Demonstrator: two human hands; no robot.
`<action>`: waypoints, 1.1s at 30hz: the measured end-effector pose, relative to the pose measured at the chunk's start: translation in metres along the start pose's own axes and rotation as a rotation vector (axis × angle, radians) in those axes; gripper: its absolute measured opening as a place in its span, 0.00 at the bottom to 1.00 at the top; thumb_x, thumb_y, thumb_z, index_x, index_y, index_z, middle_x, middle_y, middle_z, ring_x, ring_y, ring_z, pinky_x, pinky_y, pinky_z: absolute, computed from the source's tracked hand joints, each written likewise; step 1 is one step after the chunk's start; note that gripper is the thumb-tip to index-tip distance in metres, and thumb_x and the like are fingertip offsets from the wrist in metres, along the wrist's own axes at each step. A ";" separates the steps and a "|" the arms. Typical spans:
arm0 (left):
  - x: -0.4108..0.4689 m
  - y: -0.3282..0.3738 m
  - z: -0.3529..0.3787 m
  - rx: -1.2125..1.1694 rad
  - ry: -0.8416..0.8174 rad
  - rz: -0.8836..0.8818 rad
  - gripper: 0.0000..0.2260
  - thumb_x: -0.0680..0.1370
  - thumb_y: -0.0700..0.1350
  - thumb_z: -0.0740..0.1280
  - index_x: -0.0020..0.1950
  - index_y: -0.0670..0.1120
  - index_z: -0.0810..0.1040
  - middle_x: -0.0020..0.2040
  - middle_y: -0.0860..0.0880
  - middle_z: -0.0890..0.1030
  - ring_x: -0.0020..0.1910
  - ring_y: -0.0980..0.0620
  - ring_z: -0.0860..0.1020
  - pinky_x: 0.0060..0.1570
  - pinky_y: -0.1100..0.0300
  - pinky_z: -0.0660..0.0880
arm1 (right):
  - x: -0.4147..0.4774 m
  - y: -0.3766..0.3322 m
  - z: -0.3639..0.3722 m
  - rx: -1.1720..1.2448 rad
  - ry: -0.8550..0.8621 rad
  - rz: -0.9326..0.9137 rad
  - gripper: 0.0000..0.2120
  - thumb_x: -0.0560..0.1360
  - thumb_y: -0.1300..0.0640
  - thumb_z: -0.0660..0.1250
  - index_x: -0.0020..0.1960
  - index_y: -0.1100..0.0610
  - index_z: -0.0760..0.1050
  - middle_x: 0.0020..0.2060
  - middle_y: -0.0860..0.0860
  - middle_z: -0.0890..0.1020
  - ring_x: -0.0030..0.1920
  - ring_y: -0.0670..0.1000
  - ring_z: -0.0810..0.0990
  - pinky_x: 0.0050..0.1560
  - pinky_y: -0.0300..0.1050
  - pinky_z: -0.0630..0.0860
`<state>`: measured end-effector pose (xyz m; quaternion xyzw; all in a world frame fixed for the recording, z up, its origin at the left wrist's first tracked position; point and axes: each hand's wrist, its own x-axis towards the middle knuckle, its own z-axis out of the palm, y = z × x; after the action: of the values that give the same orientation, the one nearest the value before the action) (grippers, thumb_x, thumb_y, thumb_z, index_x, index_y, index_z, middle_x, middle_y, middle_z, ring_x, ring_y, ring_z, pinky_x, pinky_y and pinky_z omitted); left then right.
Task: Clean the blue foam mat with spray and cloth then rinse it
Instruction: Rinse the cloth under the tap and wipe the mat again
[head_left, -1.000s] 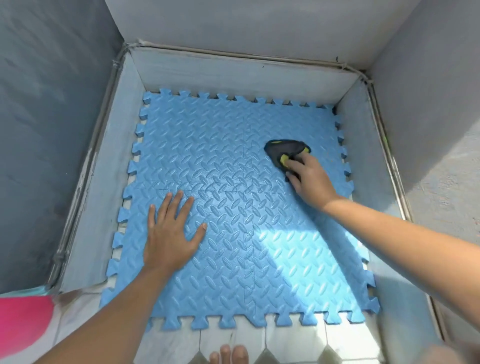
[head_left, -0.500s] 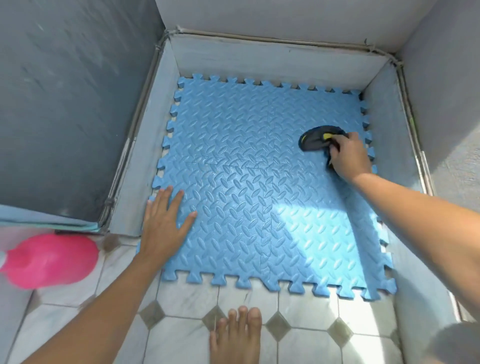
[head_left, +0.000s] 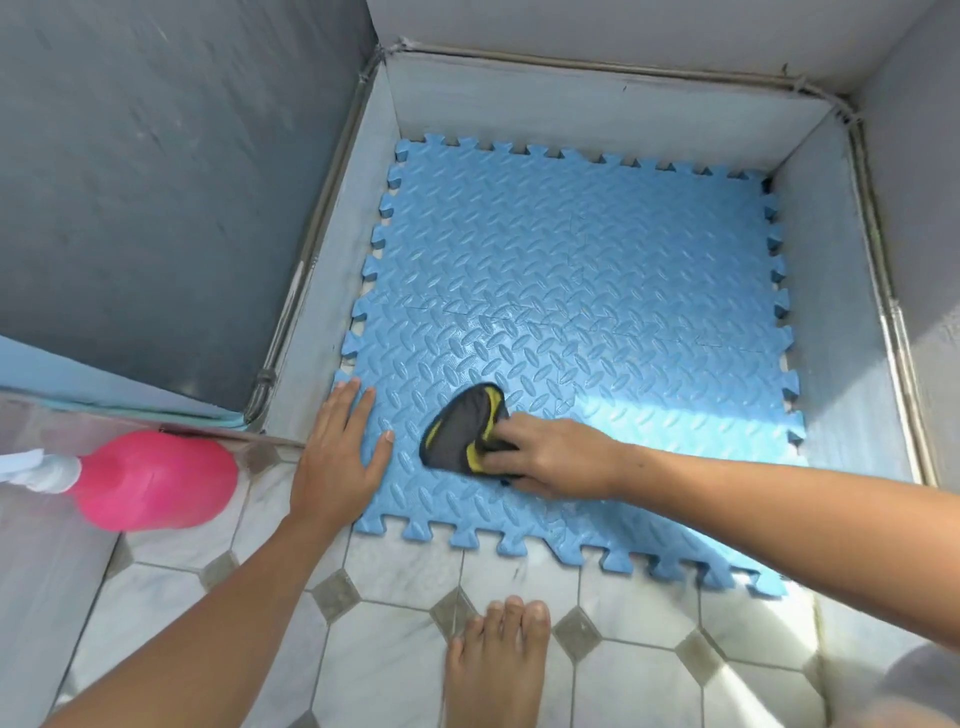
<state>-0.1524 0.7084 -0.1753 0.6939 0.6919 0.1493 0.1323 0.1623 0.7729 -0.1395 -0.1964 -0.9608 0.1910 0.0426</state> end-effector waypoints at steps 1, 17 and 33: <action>0.000 -0.001 0.000 -0.001 0.004 0.003 0.27 0.82 0.55 0.59 0.78 0.44 0.66 0.79 0.47 0.64 0.80 0.47 0.59 0.77 0.48 0.61 | -0.016 0.003 -0.001 -0.023 -0.060 -0.068 0.17 0.78 0.53 0.69 0.67 0.51 0.77 0.60 0.53 0.77 0.56 0.54 0.74 0.41 0.45 0.76; 0.000 0.002 -0.001 -0.017 0.021 0.007 0.27 0.81 0.53 0.61 0.78 0.43 0.67 0.79 0.46 0.64 0.80 0.47 0.59 0.77 0.48 0.61 | -0.013 0.127 -0.050 0.032 0.503 1.331 0.19 0.80 0.54 0.65 0.68 0.60 0.76 0.67 0.64 0.69 0.63 0.69 0.73 0.63 0.57 0.74; -0.043 0.043 -0.049 -0.475 -0.274 -0.194 0.48 0.68 0.61 0.78 0.80 0.62 0.53 0.79 0.62 0.57 0.76 0.65 0.59 0.70 0.65 0.62 | 0.093 -0.036 -0.026 0.683 -0.098 0.312 0.15 0.79 0.60 0.71 0.66 0.56 0.81 0.62 0.45 0.78 0.61 0.41 0.76 0.64 0.29 0.68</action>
<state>-0.1318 0.6636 -0.1141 0.5877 0.6764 0.1987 0.3969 0.0681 0.7875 -0.1013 -0.3057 -0.8012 0.5136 0.0301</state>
